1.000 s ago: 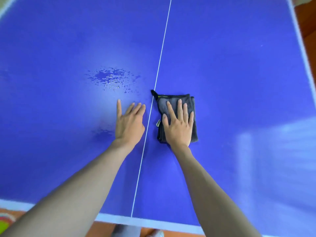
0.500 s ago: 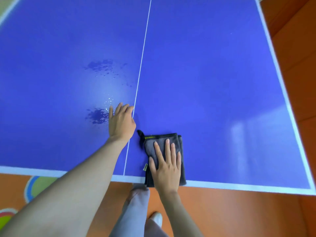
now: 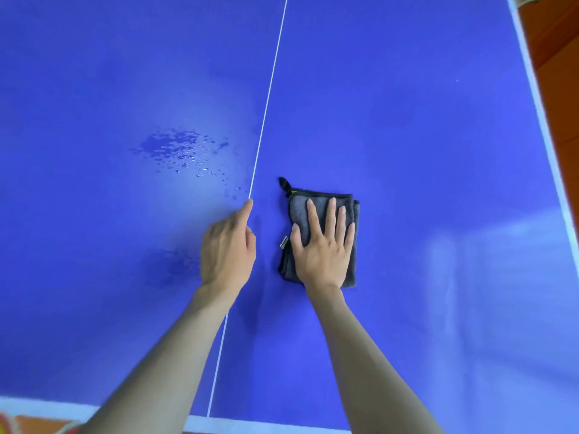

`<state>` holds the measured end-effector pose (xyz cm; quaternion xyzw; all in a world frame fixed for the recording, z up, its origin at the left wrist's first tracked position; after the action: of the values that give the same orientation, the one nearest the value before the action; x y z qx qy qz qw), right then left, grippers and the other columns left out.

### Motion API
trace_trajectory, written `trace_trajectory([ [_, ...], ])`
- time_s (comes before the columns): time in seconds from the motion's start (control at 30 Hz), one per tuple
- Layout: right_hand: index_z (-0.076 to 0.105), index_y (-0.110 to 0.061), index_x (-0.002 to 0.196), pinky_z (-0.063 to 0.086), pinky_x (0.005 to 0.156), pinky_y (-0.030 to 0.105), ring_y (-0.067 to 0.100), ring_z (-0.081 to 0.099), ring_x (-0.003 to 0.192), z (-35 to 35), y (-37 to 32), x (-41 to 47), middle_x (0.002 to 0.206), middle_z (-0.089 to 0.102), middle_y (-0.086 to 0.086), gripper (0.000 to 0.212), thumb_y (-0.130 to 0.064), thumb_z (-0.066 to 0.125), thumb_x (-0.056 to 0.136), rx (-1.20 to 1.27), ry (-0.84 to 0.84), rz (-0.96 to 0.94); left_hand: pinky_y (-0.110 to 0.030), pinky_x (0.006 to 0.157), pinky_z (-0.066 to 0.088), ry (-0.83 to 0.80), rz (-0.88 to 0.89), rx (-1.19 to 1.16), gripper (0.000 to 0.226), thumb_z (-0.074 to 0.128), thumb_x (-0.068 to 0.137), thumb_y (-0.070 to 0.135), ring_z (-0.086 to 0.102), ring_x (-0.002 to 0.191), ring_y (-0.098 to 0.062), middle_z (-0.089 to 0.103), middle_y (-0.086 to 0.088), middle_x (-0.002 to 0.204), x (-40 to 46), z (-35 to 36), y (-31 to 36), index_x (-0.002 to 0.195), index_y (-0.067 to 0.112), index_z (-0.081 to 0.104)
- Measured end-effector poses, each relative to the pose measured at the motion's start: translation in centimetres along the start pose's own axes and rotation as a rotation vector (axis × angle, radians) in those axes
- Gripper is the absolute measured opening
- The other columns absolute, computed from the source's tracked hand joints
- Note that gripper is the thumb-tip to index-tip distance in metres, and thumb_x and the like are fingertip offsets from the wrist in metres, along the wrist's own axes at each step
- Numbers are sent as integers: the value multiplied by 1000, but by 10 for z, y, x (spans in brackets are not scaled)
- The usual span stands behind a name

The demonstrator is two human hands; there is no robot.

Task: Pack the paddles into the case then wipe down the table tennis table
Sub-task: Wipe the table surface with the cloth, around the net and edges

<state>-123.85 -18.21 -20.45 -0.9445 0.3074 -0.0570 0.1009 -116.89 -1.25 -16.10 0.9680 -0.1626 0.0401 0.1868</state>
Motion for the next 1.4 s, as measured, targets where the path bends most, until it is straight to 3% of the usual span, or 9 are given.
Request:
trace_trajectory([
  [0.07,31,-42,162,5,131,49,24,13,161,1,-1,44,175,17,1,64,-61,35,101,2,-12,2,-46,97,50,41,-28,40,52,63,94,9,66,81,-29,73,-5,91,-2,2,3,145,12,55],
  [0.2,29,-43,163,2,131,48,24,11,161,1,-3,127,175,15,1,65,-63,32,100,12,-23,37,-47,119,37,31,-8,75,50,58,96,14,68,116,-19,68,-2,135,-10,13,1,146,16,55],
  [0.47,24,-45,163,2,131,46,23,8,162,-4,-4,240,175,13,2,62,-60,30,104,26,-63,-26,-47,121,34,31,-7,97,45,40,97,9,68,117,-17,66,-1,139,-9,12,0,139,11,59],
  [0.6,21,-42,165,1,131,45,23,6,162,-3,0,245,176,11,2,59,-53,28,108,15,-93,-65,-47,121,35,55,-19,88,41,49,95,11,69,116,-17,67,-1,138,-9,13,4,135,11,62],
  [0.83,28,-39,164,7,131,46,26,15,161,-12,21,139,174,18,4,57,-49,33,108,32,-72,-106,-50,117,39,1,2,96,39,58,94,9,70,104,-26,71,-4,122,-9,-2,21,133,10,58],
  [0.97,33,-38,162,13,130,48,27,22,159,-18,41,38,173,24,6,59,-50,32,105,20,-48,-104,-50,115,42,52,52,6,33,57,96,8,68,113,-25,69,-5,129,-39,-25,51,128,10,61],
  [1.23,31,-37,164,19,129,50,27,23,159,-39,90,-170,173,22,6,60,-49,42,105,19,-70,-100,-50,110,47,-25,160,21,38,64,88,0,66,117,-28,69,-8,127,-132,-28,72,124,8,69],
  [1.4,36,-36,162,27,126,52,28,27,158,-47,120,-249,172,25,6,60,-50,44,104,14,-63,-74,-48,102,52,-54,142,33,36,66,86,-2,67,114,-31,70,-10,126,-154,-30,79,121,7,71],
])
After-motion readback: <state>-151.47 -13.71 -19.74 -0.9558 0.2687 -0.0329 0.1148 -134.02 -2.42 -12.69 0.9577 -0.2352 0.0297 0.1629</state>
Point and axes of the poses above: each hand's wrist, its own x-axis towards the middle knuckle, its own z-axis out of the palm, y = z × x, the point moved 2 cm from there along x, towards the middle knuckle
